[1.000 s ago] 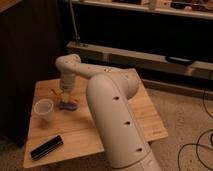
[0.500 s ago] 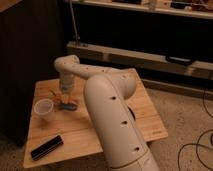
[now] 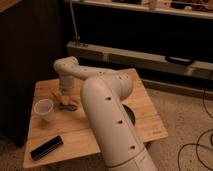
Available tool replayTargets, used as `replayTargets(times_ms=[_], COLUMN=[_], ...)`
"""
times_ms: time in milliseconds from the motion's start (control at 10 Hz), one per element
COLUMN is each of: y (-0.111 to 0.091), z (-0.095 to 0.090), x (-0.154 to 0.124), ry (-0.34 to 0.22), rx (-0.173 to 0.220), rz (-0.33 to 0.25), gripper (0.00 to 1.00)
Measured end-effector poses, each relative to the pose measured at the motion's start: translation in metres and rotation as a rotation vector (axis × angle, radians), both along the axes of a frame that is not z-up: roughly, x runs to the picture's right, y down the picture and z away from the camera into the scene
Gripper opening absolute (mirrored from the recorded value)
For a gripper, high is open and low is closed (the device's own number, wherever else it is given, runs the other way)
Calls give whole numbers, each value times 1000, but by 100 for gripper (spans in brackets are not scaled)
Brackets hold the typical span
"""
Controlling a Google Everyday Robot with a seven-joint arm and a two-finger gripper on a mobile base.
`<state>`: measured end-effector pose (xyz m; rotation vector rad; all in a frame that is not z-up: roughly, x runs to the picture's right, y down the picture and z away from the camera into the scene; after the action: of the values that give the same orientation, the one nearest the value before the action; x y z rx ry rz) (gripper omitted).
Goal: Place the pepper on the white sponge
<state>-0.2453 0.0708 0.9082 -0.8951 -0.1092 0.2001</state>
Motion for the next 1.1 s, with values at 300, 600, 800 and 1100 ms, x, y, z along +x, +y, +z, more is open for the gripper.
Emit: replayTargets(times_ms=[300, 600, 800, 1100], y=[0, -2, -3, -2], z=[3, 2, 1, 0], x=[3, 2, 1, -2], ry=[14, 16, 16, 18], rx=[-1, 5, 8, 4], rz=[-4, -8, -15, -33], gripper=[33, 46, 46, 46])
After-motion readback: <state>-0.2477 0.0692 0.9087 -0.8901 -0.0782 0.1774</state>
